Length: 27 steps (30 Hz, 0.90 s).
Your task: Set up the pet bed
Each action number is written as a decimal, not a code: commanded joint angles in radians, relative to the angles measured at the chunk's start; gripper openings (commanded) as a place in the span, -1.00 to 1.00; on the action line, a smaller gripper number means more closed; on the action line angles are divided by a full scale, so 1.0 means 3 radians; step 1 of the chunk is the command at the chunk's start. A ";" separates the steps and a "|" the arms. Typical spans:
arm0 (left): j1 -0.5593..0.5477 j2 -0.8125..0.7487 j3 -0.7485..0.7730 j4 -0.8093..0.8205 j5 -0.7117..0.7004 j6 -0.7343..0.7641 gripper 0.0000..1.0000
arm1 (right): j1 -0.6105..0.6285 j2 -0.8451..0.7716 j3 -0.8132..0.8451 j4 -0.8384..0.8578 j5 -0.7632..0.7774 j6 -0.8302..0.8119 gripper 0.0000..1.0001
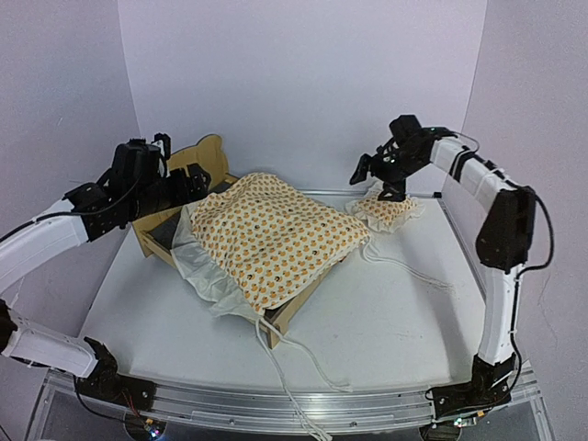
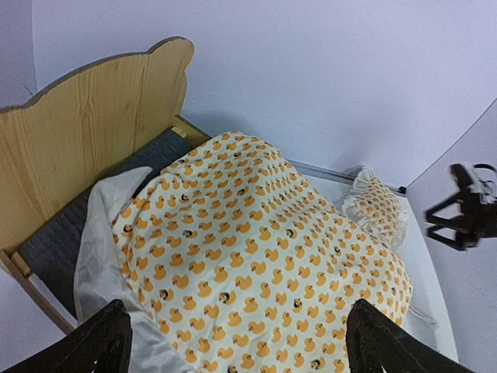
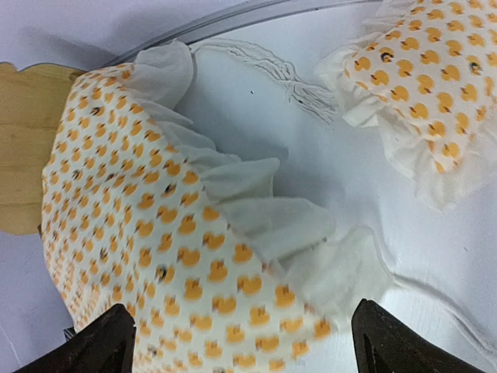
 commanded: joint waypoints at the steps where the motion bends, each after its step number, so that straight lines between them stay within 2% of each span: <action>1: 0.0454 0.0524 0.0502 -0.0188 0.0916 0.0577 0.93 | 0.0190 -0.0756 -0.0697 -0.0367 0.0045 -0.0315 0.97; 3: 0.0625 0.0841 0.0798 -0.0204 0.1213 0.0789 0.88 | 0.0243 -0.0989 -0.0994 -0.0354 0.0019 -0.0287 0.97; 5: 0.0762 0.1176 0.1112 -0.0215 0.1311 0.0971 0.87 | 0.0266 -0.1201 -0.1353 -0.0146 -0.0175 -0.0106 0.97; 8: 0.0874 0.1732 0.1663 -0.0280 0.1208 0.1242 0.83 | 0.0334 -0.1515 -0.1948 0.0305 -0.0460 0.0208 0.97; 10: 0.0915 0.2196 0.2062 -0.0476 0.1004 0.1430 0.75 | 0.0410 -0.1691 -0.2121 0.0387 -0.0467 0.0252 0.97; 14: 0.1002 0.2755 0.2617 -0.0796 0.0709 0.1582 0.70 | 0.0512 -0.1955 -0.2295 0.0407 -0.0485 0.0318 0.97; 19: 0.1133 0.3138 0.2737 -0.0934 0.0707 0.1621 0.66 | 0.0598 -0.2115 -0.2406 0.0435 -0.0427 0.0374 0.97; 23: 0.1230 0.3247 0.2665 -0.0921 0.0773 0.1584 0.55 | 0.0650 -0.2105 -0.2436 0.0521 -0.0417 0.0438 0.97; 26: 0.1260 0.3374 0.2747 -0.0952 0.0835 0.1607 0.29 | 0.0709 -0.1999 -0.2448 0.0656 -0.0430 0.0547 0.97; 27: 0.1266 0.3371 0.2740 -0.0948 0.0851 0.1612 0.14 | 0.0732 -0.1956 -0.2461 0.0723 -0.0427 0.0599 0.96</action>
